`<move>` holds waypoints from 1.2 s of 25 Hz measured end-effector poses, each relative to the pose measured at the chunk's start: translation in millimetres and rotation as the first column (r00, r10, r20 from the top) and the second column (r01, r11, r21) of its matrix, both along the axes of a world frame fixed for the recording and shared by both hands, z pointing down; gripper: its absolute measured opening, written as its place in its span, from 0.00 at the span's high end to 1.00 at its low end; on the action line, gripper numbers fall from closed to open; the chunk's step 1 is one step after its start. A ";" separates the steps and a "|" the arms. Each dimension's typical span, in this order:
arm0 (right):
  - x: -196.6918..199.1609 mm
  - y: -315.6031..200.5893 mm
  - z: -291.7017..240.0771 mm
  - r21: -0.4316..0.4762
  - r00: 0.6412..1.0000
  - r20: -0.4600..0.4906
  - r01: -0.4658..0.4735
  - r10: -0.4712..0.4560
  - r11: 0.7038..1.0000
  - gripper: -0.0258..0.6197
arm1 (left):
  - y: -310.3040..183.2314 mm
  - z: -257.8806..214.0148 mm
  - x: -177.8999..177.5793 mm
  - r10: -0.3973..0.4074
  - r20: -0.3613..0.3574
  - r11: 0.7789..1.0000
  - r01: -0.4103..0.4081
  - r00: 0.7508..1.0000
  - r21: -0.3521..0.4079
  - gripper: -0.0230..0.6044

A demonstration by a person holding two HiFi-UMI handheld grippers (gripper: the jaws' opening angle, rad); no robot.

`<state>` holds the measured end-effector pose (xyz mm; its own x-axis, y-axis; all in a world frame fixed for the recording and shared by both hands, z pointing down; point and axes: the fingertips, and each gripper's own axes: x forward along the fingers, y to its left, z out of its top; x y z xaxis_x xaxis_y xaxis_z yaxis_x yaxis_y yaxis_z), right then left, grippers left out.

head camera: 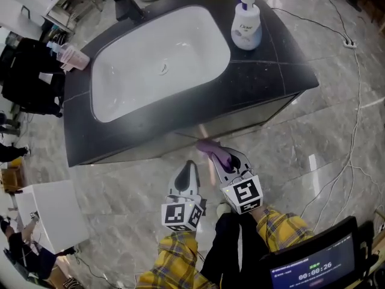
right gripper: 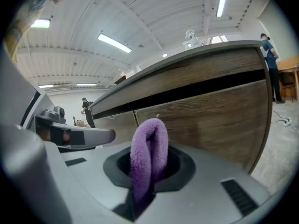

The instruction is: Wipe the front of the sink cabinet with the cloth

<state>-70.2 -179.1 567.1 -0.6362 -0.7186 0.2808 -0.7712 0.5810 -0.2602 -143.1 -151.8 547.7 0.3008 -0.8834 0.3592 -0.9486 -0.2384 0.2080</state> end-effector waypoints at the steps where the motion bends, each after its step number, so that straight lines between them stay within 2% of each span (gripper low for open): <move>1: -5.7 1.3 -0.7 0.002 1.000 -0.002 -0.001 0.001 1.000 0.89 | 4.0 0.0 -6.2 -0.002 -0.001 1.000 0.002 1.000 -0.001 0.95; 11: -38.5 13.1 -1.3 0.019 0.999 -0.003 -0.042 0.042 0.999 0.89 | 20.9 0.4 -39.2 0.030 0.003 0.999 -0.030 1.000 0.015 0.95; 16: -40.4 9.8 4.6 0.032 1.000 0.002 -0.001 0.001 0.999 0.89 | 14.6 8.5 -30.5 0.037 0.009 0.999 -0.037 0.999 0.015 0.95; 21: -38.1 -7.8 14.1 0.032 0.999 0.008 0.036 -0.036 0.999 0.89 | -0.1 20.6 -26.7 -0.020 0.017 1.000 0.020 1.000 0.016 0.95; 30: -18.0 -44.0 21.6 0.053 0.997 0.048 0.064 -0.066 0.997 0.89 | -24.0 31.9 -2.2 -0.062 0.013 0.998 0.061 0.998 0.026 0.95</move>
<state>-88.1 -223.2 588.8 -0.6944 -0.6878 0.2113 -0.7180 0.6431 -0.2663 -145.3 -175.7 579.6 0.2407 -0.9091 0.3399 -0.9645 -0.1846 0.1891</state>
